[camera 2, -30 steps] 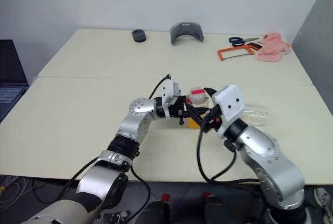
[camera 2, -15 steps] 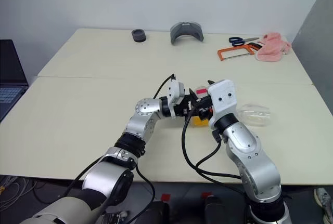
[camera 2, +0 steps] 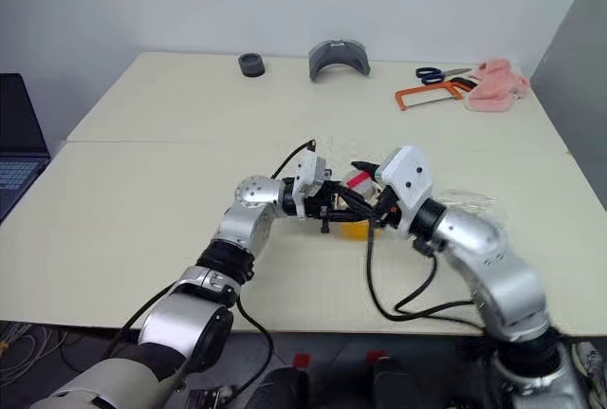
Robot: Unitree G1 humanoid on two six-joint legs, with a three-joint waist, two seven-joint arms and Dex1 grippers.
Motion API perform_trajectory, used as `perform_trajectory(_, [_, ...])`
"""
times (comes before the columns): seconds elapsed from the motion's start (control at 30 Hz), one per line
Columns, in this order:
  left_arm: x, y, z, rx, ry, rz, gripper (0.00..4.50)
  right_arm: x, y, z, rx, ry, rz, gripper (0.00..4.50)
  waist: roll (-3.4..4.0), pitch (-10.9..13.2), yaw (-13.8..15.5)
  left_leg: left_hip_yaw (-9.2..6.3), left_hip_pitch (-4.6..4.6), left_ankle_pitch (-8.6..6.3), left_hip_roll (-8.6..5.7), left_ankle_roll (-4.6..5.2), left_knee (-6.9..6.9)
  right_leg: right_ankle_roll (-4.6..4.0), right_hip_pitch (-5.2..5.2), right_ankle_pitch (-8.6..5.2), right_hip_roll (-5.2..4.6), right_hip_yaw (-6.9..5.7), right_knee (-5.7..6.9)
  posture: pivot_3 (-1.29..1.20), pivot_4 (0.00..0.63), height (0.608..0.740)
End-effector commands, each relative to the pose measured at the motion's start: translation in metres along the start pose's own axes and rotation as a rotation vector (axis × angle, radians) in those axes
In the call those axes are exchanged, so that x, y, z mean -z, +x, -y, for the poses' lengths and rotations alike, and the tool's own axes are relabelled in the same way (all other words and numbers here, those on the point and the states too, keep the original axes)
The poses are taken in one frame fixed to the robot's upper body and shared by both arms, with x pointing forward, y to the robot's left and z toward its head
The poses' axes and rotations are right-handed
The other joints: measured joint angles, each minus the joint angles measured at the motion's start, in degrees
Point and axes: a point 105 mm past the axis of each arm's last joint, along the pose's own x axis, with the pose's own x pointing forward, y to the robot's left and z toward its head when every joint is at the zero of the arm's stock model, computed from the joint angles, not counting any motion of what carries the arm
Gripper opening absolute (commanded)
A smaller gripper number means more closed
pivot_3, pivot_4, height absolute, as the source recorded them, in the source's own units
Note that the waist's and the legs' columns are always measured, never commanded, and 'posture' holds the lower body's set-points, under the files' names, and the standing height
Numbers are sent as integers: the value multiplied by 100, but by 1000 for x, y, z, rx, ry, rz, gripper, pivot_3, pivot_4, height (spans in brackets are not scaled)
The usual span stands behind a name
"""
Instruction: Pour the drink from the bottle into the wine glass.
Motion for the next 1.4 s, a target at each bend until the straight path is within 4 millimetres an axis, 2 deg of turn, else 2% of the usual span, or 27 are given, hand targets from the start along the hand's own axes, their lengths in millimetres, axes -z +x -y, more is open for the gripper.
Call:
perform_trajectory(0.03, [-21, -8, -12, -22, 48, 17, 1661, -22, -2, -24, -279, 28, 65, 1876, 0, 0, 8, -3, -1, 0, 2, 0, 0, -1, 0, 0, 1, -3, -1, 0, 150, 740])
perform_trajectory(0.17, [-23, -9, -13, -43, 53, 28, 1659, -18, -3, -18, -246, 23, 36, 1876, 0, 0, 10, -3, -2, 0, 1, 0, -2, -2, -1, -1, -5, 1, 0, 0, 150, 740])
perform_trajectory(0.27, [-22, -9, -12, -72, 53, 42, 1645, -21, -3, -6, -133, 17, 82, 2929, -1, 0, 6, -5, -3, 0, 3, 0, -1, -2, -2, -1, -8, 2, 1, 0, 150, 740])
perform_trajectory(0.37, [-22, -10, -12, -108, 51, 59, 1634, -29, -6, -4, -55, 11, 126, 3988, -1, 0, 11, -15, -4, 0, 7, -1, 1, -2, -5, -1, -10, 4, 7, 0, 150, 740])
perform_trajectory(0.5, [-20, -9, -11, -152, 38, 82, 1632, -35, -6, -6, 77, 10, 177, 4000, 0, -1, 25, -25, -6, 1, 11, -3, 3, -2, -6, -1, -18, 4, 8, 0, 150, 740])
perform_trajectory(0.67, [-19, -7, -8, -166, 26, 95, 1632, -29, 7, -8, 238, 0, 192, 4000, 0, -1, 19, -31, -4, 2, 7, -4, 3, -2, -6, -1, -17, 5, 13, 0, 150, 740])
perform_trajectory(0.8, [-20, -6, -7, -162, 20, 96, 1632, -22, 10, -3, 301, -36, 164, 4000, 0, -1, 19, -30, -3, 3, 3, -5, 6, -2, -7, -1, -16, 5, 15, 0, 150, 740])
perform_trajectory(1.03, [-21, -7, -8, -158, 19, 93, 1632, -14, 0, 13, 393, -31, 141, 4000, 0, -1, 20, -23, -3, 2, 2, -5, 5, -2, -6, -1, -14, 6, 14, 0, 150, 740])
perform_trajectory(1.4, [-20, -12, -10, -179, 19, 86, 1618, -8, -18, 21, 458, 27, 138, 4000, 0, -1, 15, -18, -2, 1, 2, -3, 4, -2, -6, -1, -11, 6, 14, 0, 150, 740])
